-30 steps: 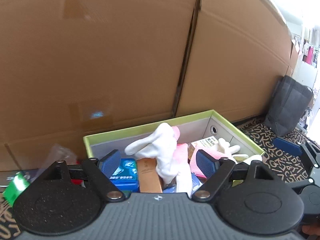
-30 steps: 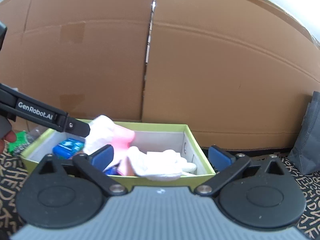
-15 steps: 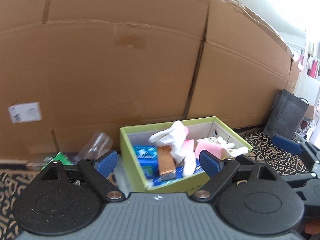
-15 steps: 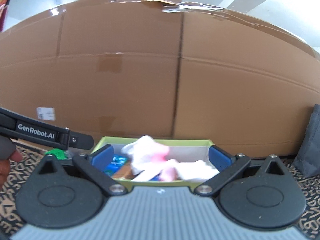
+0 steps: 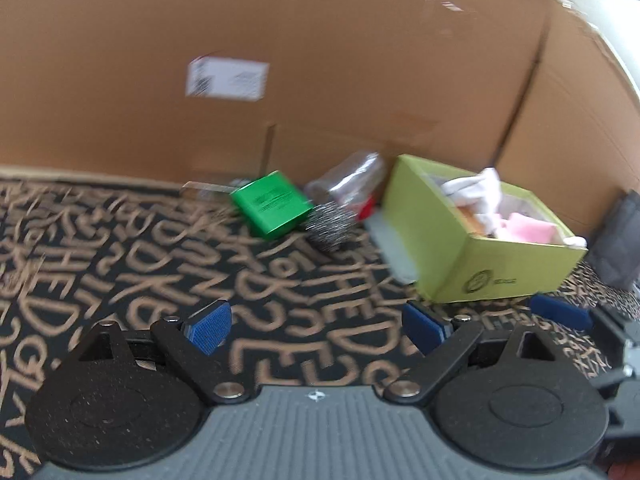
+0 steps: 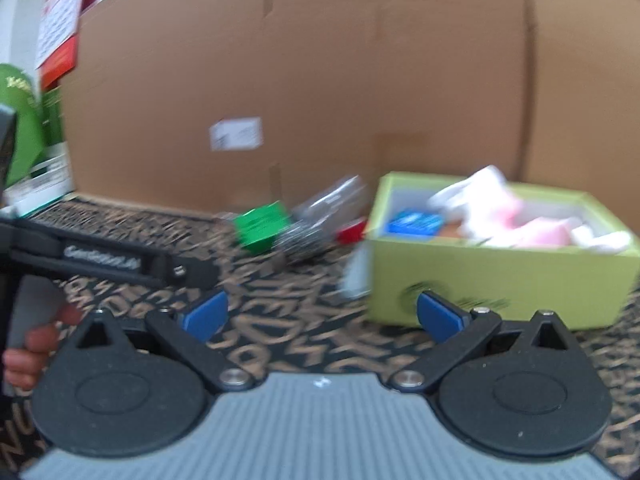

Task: Organize objects
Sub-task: 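Withdraw both open tools from the shoebox toward the green box and steel wool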

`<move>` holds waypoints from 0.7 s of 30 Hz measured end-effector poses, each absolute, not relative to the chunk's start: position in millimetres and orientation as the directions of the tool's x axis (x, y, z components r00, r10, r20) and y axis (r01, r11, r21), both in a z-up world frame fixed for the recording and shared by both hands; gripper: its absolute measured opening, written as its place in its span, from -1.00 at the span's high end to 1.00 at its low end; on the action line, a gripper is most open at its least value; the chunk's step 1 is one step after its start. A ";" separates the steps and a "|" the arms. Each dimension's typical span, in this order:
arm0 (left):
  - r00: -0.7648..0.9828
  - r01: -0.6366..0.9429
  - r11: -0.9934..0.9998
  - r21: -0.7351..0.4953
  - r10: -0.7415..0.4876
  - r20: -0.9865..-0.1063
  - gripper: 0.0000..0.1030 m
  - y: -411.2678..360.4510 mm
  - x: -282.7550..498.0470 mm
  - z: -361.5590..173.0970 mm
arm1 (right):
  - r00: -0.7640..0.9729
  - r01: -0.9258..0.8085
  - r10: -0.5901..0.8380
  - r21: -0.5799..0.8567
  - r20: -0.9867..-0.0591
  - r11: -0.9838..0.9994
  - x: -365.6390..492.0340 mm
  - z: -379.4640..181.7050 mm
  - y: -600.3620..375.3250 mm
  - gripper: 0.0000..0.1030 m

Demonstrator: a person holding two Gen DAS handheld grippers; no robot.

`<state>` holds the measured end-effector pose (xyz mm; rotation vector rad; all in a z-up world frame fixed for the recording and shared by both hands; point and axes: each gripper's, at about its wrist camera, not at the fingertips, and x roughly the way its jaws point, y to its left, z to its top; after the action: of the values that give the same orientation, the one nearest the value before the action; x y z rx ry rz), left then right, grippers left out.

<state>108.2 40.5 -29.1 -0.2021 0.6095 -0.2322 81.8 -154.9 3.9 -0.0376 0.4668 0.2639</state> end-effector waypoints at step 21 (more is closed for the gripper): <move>0.837 0.119 0.982 -0.144 -0.177 -0.518 -0.85 84.6 180.9 -30.1 | 0.843 -0.241 0.154 -0.106 -0.515 0.965 213.8 -30.3 -73.6 -0.01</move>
<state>180.9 84.6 -30.1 -0.1074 0.5579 -0.1566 213.8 -73.6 -30.3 -0.1696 0.5281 0.2094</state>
